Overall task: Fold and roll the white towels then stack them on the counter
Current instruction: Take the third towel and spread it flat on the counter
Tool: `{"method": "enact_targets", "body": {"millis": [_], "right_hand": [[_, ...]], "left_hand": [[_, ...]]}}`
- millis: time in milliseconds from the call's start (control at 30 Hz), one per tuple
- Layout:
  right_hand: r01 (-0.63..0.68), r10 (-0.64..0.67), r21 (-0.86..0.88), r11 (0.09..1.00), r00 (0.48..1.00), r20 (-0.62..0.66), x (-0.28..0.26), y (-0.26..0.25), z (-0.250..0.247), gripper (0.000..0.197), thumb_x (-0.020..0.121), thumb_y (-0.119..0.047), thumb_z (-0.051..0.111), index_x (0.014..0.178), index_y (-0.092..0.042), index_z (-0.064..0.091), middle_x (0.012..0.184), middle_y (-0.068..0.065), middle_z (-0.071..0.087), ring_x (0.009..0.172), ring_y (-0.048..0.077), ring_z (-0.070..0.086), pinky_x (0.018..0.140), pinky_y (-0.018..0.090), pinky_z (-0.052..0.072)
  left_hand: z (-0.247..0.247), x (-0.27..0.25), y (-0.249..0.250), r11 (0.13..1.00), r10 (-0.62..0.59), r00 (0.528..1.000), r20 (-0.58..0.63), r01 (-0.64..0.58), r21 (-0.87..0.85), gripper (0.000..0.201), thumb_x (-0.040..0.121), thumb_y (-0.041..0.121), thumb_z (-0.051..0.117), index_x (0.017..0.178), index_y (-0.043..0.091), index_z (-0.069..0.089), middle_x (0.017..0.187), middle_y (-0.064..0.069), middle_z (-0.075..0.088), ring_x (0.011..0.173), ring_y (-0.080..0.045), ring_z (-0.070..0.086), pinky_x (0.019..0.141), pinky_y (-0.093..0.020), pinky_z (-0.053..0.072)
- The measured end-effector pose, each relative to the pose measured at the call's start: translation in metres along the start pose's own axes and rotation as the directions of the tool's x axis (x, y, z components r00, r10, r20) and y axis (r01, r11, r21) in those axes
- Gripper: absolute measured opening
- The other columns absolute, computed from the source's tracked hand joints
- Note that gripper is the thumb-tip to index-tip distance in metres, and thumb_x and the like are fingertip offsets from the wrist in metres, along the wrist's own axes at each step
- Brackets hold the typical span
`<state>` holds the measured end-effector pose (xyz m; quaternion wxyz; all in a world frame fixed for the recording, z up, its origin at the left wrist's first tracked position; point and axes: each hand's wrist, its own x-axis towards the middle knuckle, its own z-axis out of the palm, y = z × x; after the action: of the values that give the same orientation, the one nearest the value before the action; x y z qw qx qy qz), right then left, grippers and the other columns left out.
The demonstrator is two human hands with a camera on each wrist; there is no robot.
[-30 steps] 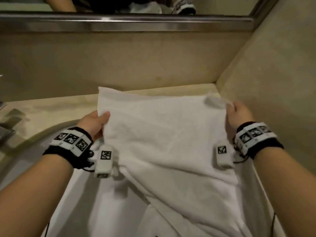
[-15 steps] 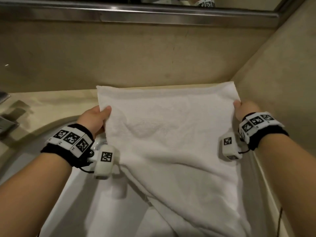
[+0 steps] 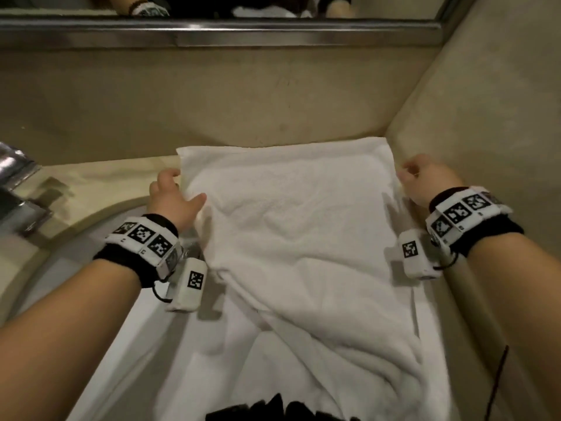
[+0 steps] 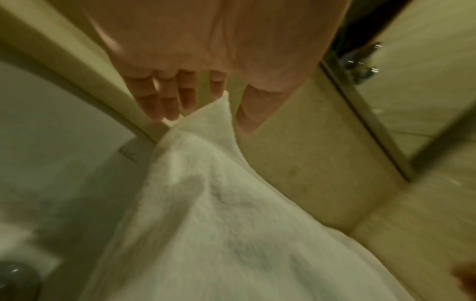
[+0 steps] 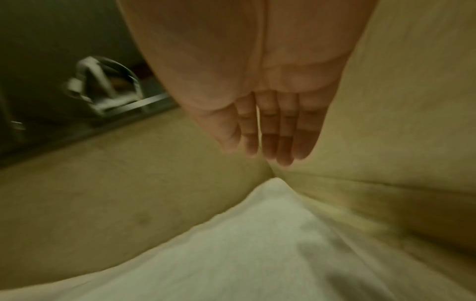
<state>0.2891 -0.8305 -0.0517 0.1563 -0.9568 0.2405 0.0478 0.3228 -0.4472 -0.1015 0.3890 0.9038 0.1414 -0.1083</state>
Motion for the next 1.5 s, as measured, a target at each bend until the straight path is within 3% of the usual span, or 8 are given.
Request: {"method": "enact_targets", "body": {"millis": [367,667,833,933,1033,1167,1333,1500], "right_hand": [[0.487,-0.500,0.116,0.865,0.824,0.266,-0.270,0.060,0.027,0.017,0.083,-0.033,0.062,0.081,-0.017,0.061,0.077,-0.002,0.058,0.074,0.018,0.053,0.064,0.027,0.034],[0.618,-0.542,-0.110,0.779,0.750,0.379,-0.336,0.099,0.097,0.026,0.084,-0.030,0.058,0.104,-0.013,0.059,0.106,0.008,0.057,0.104,0.026,0.050,0.083,0.031,0.034],[0.471,-0.435,-0.086,0.878,0.860,0.267,-0.309,0.132,0.051,0.025,0.088,-0.029,0.054,0.100,-0.008,0.062,0.106,0.016,0.060,0.102,0.030,0.054,0.086,0.037,0.040],[0.257,-0.234,-0.251,0.933,0.965,0.121,-0.295,0.153,0.025,0.022,0.087,-0.018,0.051,0.106,-0.010,0.061,0.113,0.015,0.055,0.105,0.032,0.051,0.087,0.035,0.040],[0.270,-0.275,-0.108,0.957,0.961,-0.026,-0.302,0.132,0.035,0.028,0.081,-0.006,0.051,0.106,-0.014,0.060,0.112,0.010,0.054,0.104,0.030,0.050,0.088,0.032,0.039],[0.501,-0.511,0.108,0.859,0.822,0.250,-0.329,0.089,0.073,0.030,0.079,-0.040,0.059,0.101,-0.020,0.055,0.098,0.002,0.055,0.093,0.024,0.054,0.080,0.032,0.041],[0.633,-0.564,-0.162,0.757,0.759,0.326,-0.338,0.093,0.100,0.059,0.070,-0.049,0.068,0.115,-0.016,0.050,0.114,0.007,0.049,0.100,0.026,0.047,0.085,0.037,0.038],[0.637,-0.631,0.090,0.765,0.713,0.306,-0.345,0.102,0.093,0.026,0.089,-0.027,0.055,0.106,-0.007,0.058,0.107,0.013,0.057,0.100,0.028,0.053,0.083,0.032,0.036]], "left_hand": [[0.051,-0.230,-0.023,0.548,0.369,0.562,0.740,-0.775,0.315,0.052,0.076,0.050,0.063,0.118,0.022,0.051,0.117,-0.002,0.053,0.106,-0.021,0.051,0.092,-0.032,0.042],[0.093,-0.291,-0.043,0.307,0.460,0.641,0.614,-0.764,0.568,0.035,0.085,0.028,0.051,0.118,0.015,0.048,0.120,-0.009,0.048,0.108,-0.030,0.046,0.085,-0.037,0.039],[0.059,-0.266,-0.030,0.932,0.330,0.809,0.486,-0.362,-0.030,0.024,0.090,0.007,0.050,0.113,0.007,0.058,0.114,-0.006,0.056,0.112,-0.022,0.050,0.100,-0.033,0.035],[0.030,-0.250,-0.035,0.941,0.122,0.883,0.454,0.043,-0.336,0.012,0.089,0.003,0.052,0.094,0.010,0.061,0.096,-0.014,0.061,0.089,-0.026,0.057,0.087,-0.040,0.047],[0.025,-0.243,-0.041,0.996,-0.025,0.882,0.471,-0.018,0.087,0.011,0.087,0.016,0.058,0.096,0.010,0.057,0.094,-0.012,0.059,0.086,-0.030,0.059,0.077,-0.038,0.051],[0.037,-0.256,-0.045,0.784,0.216,0.921,0.326,-0.362,0.504,0.050,0.076,0.019,0.064,0.121,0.012,0.043,0.123,-0.015,0.047,0.113,-0.034,0.048,0.091,-0.037,0.041],[0.065,-0.301,-0.051,0.277,0.594,0.584,0.553,-0.794,0.541,0.066,0.071,0.031,0.066,0.131,0.022,0.038,0.139,-0.012,0.032,0.125,-0.032,0.035,0.101,-0.040,0.031],[0.081,-0.324,-0.064,-0.086,0.513,0.536,0.670,-0.745,0.662,0.072,0.079,0.046,0.059,0.138,0.019,0.028,0.150,-0.013,0.019,0.141,-0.034,0.010,0.114,-0.050,-0.006]]}}
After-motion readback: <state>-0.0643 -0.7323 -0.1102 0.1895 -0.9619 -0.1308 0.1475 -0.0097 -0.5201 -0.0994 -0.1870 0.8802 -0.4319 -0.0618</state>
